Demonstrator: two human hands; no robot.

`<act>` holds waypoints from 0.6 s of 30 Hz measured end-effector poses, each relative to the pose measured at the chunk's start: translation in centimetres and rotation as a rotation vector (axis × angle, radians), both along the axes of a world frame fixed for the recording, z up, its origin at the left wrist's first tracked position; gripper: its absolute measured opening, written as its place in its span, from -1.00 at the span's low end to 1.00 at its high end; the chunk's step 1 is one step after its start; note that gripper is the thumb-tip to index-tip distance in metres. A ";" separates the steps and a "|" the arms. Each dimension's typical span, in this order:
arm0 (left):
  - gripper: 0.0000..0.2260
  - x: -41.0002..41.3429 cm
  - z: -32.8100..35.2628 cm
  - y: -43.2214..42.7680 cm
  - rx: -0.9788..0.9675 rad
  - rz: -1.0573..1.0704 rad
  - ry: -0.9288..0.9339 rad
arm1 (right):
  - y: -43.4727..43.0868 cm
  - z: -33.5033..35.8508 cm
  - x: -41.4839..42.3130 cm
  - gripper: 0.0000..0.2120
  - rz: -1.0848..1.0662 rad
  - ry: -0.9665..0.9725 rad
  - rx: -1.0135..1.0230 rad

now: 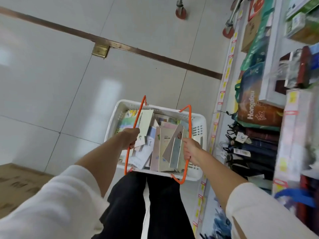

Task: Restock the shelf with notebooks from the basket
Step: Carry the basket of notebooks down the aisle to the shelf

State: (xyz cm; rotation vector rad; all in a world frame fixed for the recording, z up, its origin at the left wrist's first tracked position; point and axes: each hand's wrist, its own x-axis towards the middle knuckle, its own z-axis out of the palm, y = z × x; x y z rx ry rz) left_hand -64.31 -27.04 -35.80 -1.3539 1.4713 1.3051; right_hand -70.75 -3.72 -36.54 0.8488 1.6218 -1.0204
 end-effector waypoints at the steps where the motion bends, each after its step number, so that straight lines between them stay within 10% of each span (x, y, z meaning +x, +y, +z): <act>1: -0.85 1.4 0.3 0.5 0.008 0.004 0.008 | 0.5 0.1 1.4 -0.60 0.003 0.009 -0.001; 18: -0.76 24.2 1.6 11.7 -0.009 -0.094 0.007 | 11.4 0.2 26.4 -0.58 -0.084 -0.002 0.007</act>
